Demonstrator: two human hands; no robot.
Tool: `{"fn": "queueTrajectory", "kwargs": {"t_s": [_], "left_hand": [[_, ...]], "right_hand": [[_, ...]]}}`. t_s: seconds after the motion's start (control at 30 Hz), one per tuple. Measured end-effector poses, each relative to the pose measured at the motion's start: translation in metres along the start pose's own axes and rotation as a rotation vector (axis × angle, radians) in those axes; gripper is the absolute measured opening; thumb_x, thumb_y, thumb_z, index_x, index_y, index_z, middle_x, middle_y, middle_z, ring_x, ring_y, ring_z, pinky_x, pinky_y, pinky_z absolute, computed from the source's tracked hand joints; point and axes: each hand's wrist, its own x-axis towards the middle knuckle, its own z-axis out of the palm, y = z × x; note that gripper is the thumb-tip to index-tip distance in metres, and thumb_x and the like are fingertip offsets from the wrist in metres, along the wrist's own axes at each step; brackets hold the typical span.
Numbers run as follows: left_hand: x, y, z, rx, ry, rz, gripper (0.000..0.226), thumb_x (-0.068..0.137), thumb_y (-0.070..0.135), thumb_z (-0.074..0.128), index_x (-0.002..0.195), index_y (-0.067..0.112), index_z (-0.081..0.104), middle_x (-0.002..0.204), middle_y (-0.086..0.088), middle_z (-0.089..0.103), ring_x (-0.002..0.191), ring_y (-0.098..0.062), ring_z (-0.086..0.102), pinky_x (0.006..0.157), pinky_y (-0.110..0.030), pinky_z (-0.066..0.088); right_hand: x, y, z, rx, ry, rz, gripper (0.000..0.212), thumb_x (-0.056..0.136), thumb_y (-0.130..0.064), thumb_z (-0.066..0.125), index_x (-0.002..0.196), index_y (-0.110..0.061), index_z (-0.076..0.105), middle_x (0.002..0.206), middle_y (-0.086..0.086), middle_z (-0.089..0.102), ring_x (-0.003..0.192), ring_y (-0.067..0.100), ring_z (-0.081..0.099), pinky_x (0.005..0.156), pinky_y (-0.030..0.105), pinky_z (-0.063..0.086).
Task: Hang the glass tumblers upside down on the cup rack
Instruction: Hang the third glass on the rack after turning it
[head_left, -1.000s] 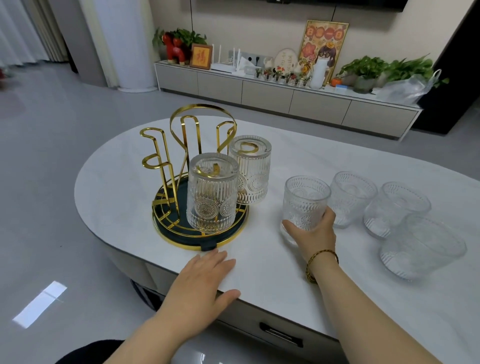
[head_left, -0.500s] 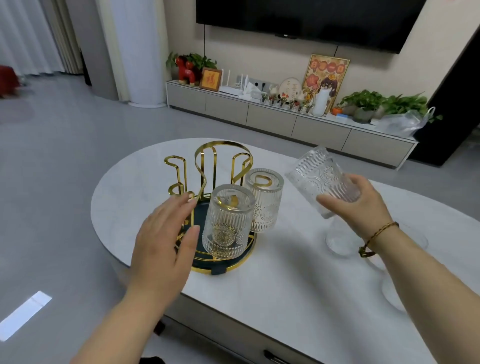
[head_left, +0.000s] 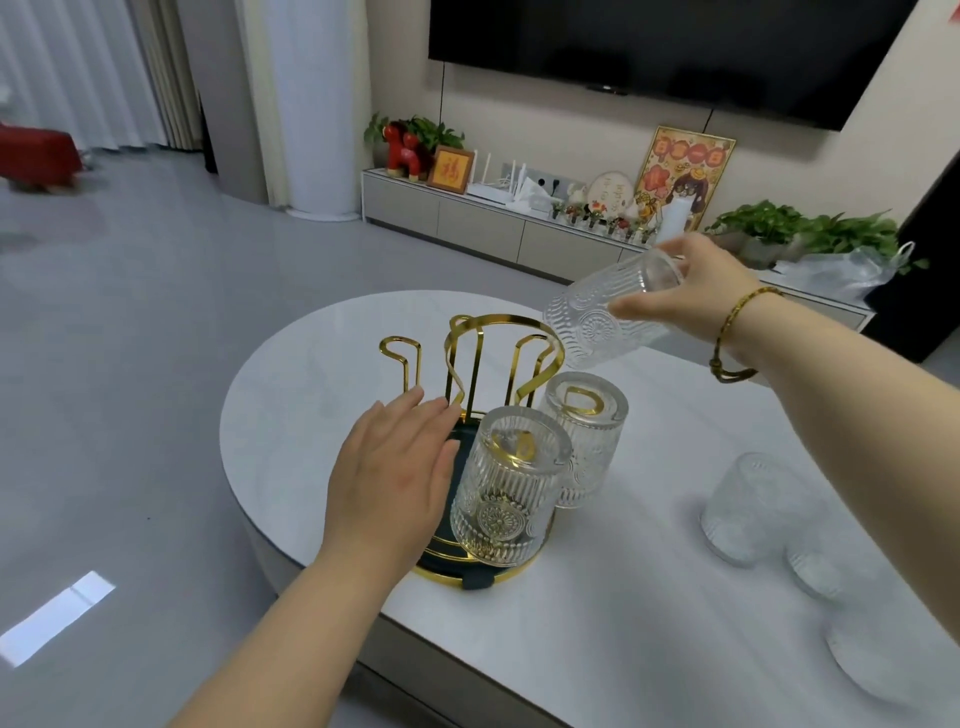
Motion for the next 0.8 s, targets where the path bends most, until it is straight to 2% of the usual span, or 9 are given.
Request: {"fn": "queueTrajectory", "kwargs": {"t_s": [0.13, 0.27, 0.33, 0.5, 0.67, 0.8], "left_hand": [[0.004, -0.009, -0.001, -0.036, -0.011, 0.007, 0.043, 0.083, 0.025, 0.031, 0.103, 0.005, 0.065, 0.102, -0.012, 0.072, 0.103, -0.034, 0.062, 0.086, -0.051, 0.042], [0.007, -0.016, 0.0, -0.065, -0.006, 0.023, 0.043, 0.083, 0.024, 0.032, 0.102, 0.006, 0.065, 0.102, -0.012, 0.072, 0.104, -0.035, 0.061, 0.083, -0.053, 0.046], [0.009, -0.019, 0.001, -0.073, 0.006, 0.028, 0.043, 0.083, 0.024, 0.032, 0.102, 0.007, 0.065, 0.102, -0.011, 0.072, 0.104, -0.035, 0.061, 0.085, -0.048, 0.042], [0.012, -0.023, 0.004, -0.094, 0.044, 0.012, 0.027, 0.08, 0.013, 0.049, 0.101, 0.007, 0.066, 0.101, -0.011, 0.072, 0.105, -0.034, 0.061, 0.084, -0.039, 0.035], [0.011, -0.025, 0.005, -0.125, 0.043, 0.021, 0.029, 0.079, 0.011, 0.05, 0.103, 0.007, 0.065, 0.104, -0.011, 0.071, 0.109, -0.035, 0.058, 0.086, -0.04, 0.034], [0.011, -0.024, 0.006, -0.151, 0.022, -0.012, 0.032, 0.081, 0.015, 0.045, 0.106, 0.007, 0.064, 0.109, -0.013, 0.069, 0.114, -0.034, 0.055, 0.088, -0.038, 0.031]], "right_hand": [[0.017, -0.015, 0.018, -0.03, -0.108, -0.044, 0.078, 0.063, -0.036, 0.072, 0.128, -0.013, 0.033, 0.134, 0.01, 0.043, 0.101, 0.014, 0.038, 0.08, 0.029, 0.034], [0.029, -0.026, 0.042, -0.068, -0.213, -0.088, 0.073, 0.065, -0.036, 0.071, 0.126, -0.013, 0.037, 0.133, 0.01, 0.044, 0.113, 0.023, 0.044, 0.081, 0.029, 0.035], [0.035, -0.03, 0.051, -0.08, -0.262, -0.093, 0.068, 0.068, -0.033, 0.069, 0.125, -0.014, 0.038, 0.133, 0.011, 0.045, 0.112, 0.025, 0.044, 0.082, 0.03, 0.036], [0.045, -0.034, 0.07, -0.099, -0.388, -0.05, 0.072, 0.064, -0.036, 0.071, 0.125, -0.015, 0.04, 0.134, 0.012, 0.044, 0.119, 0.029, 0.042, 0.096, 0.038, 0.036], [0.046, -0.033, 0.078, -0.175, -0.465, -0.05, 0.072, 0.066, -0.039, 0.07, 0.127, -0.016, 0.039, 0.136, 0.012, 0.042, 0.123, 0.03, 0.04, 0.1, 0.041, 0.034], [0.043, -0.029, 0.079, -0.117, -0.508, -0.033, 0.069, 0.069, -0.037, 0.067, 0.127, -0.013, 0.04, 0.136, 0.012, 0.044, 0.122, 0.028, 0.042, 0.1, 0.038, 0.034]]}}
